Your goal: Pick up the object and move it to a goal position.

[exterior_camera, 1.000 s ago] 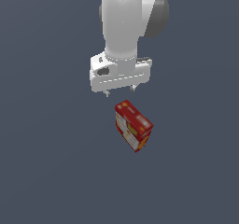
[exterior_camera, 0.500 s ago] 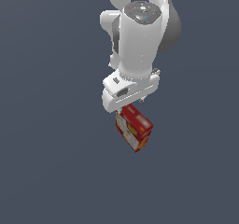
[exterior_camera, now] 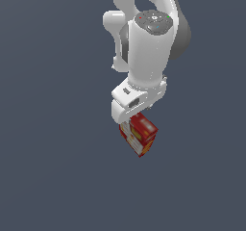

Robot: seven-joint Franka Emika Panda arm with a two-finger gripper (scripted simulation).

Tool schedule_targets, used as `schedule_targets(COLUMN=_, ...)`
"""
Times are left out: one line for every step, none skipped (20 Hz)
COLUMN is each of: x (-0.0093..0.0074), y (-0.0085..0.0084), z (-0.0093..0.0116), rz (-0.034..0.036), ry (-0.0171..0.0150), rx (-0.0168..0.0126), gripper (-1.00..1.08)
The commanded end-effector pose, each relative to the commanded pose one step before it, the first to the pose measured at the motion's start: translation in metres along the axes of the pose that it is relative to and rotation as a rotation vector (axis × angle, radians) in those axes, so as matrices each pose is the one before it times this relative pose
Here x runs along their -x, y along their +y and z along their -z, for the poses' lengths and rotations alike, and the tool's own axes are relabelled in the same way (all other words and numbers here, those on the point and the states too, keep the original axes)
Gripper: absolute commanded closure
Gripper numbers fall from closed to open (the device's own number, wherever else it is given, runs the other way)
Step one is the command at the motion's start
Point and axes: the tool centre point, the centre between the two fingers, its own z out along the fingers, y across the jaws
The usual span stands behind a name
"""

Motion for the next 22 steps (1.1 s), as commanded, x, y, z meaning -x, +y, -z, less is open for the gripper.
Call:
schedule_targets(x=0.00003, y=0.00017, z=-0.00013, rz=-0.00012, ry=0.00027, rx=0.00025, gripper=-0.92)
schedule_targets(x=0.00003, y=0.00005, z=-0.00100, rz=0.00000, ry=0.00000, rx=0.00000, gripper=-0.92)
schedule_targets(x=0.00005, y=0.00008, z=-0.00167, rz=0.00000, ry=0.00000, rx=0.00000, gripper=-0.92)
schedule_targets(x=-0.00007, y=-0.00016, z=-0.00226, rz=0.00048, ry=0.00010, rx=0.00002, gripper=-0.92)
schedule_targets(x=-0.00004, y=-0.00014, z=-0.00293, rz=0.00048, ry=0.00010, rx=0.00002, gripper=-0.92)
schedule_targets(x=0.00013, y=0.00016, z=-0.00366, rz=0.00000, ry=0.00000, rx=0.00000, gripper=-0.92)
schedule_targets(x=-0.00003, y=-0.00020, z=-0.00424, rz=0.00067, ry=0.00015, rx=0.00002, gripper=-0.92)
schedule_targets(x=0.00001, y=-0.00019, z=-0.00491, rz=0.00067, ry=0.00015, rx=0.00002, gripper=-0.92)
schedule_targets(x=0.00011, y=-0.00006, z=-0.00553, rz=0.00048, ry=0.00011, rx=0.00001, gripper=-0.92)
schedule_targets(x=0.00003, y=-0.00018, z=-0.00513, rz=0.00067, ry=0.00015, rx=0.00001, gripper=-0.92)
schedule_targets(x=0.00004, y=-0.00009, z=-0.00451, rz=0.00048, ry=0.00011, rx=0.00001, gripper=-0.92)
schedule_targets(x=-0.00001, y=-0.00009, z=-0.00388, rz=0.00048, ry=0.00011, rx=0.00002, gripper=-0.92)
schedule_targets(x=0.00006, y=0.00018, z=-0.00331, rz=0.00000, ry=0.00000, rx=0.00000, gripper=-0.92)
schedule_targets(x=-0.00017, y=-0.00008, z=-0.00261, rz=0.00048, ry=0.00010, rx=0.00004, gripper=-0.92)
schedule_targets(x=-0.00011, y=0.00021, z=-0.00204, rz=0.00000, ry=0.00000, rx=0.00000, gripper=-0.92)
schedule_targets(x=-0.00020, y=0.00023, z=-0.00142, rz=0.00000, ry=0.00000, rx=0.00000, gripper=-0.92)
schedule_targets(x=-0.00044, y=-0.00004, z=-0.00070, rz=0.00045, ry=0.00003, rx=0.00019, gripper=-0.92)
schedule_targets(x=-0.00033, y=0.00023, z=-0.00018, rz=0.00000, ry=0.00000, rx=0.00000, gripper=-0.92)
schedule_targets(x=-0.00012, y=0.00008, z=0.00004, rz=0.00000, ry=0.00000, rx=0.00000, gripper=-0.92)
schedule_targets(x=0.00000, y=0.00000, z=0.00000, rz=0.00000, ry=0.00000, rx=0.00000, gripper=1.08)
schedule_targets(x=0.00000, y=0.00000, z=0.00000, rz=0.00000, ry=0.00000, rx=0.00000, gripper=1.08)
schedule_targets(x=0.00000, y=0.00000, z=0.00000, rz=0.00000, ry=0.00000, rx=0.00000, gripper=1.08)
